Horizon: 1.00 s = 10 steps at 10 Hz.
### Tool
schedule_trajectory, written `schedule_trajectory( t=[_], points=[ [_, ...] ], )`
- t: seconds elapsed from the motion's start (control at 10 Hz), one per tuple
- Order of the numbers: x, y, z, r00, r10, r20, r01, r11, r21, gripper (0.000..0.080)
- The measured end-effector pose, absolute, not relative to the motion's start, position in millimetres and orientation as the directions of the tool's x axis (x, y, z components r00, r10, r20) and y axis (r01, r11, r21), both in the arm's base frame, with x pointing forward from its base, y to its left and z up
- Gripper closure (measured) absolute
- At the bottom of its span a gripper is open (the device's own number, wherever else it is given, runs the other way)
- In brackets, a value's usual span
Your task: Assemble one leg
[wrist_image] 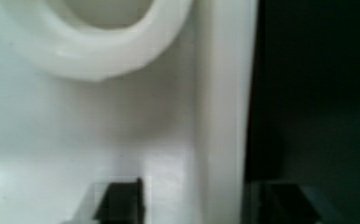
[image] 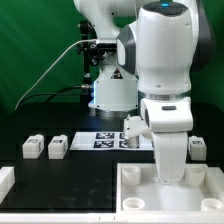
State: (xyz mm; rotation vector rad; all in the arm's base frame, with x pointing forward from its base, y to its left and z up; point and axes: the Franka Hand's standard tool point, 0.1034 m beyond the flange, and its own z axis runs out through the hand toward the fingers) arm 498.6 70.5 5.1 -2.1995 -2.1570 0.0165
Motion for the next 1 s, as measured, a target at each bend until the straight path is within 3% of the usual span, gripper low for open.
schedule_trajectory(
  t=[0.1, 0.2, 0.3, 1.0],
  points=[
    [499.1, 70.5, 5.5, 0.021, 0.999, 0.035, 0.999, -0.019, -0.05, 0.0252],
    [499.6, 70.5, 5.8, 0.021, 0.999, 0.035, 0.999, -0.019, -0.048, 0.0252],
    [499.9, 70.4, 5.9, 0.021, 0.999, 0.036, 0.999, -0.019, -0.047, 0.0178],
    [500.2, 69.8, 6.2, 0.023, 0.999, 0.036, 0.999, -0.022, -0.047, 0.015]
  ],
)
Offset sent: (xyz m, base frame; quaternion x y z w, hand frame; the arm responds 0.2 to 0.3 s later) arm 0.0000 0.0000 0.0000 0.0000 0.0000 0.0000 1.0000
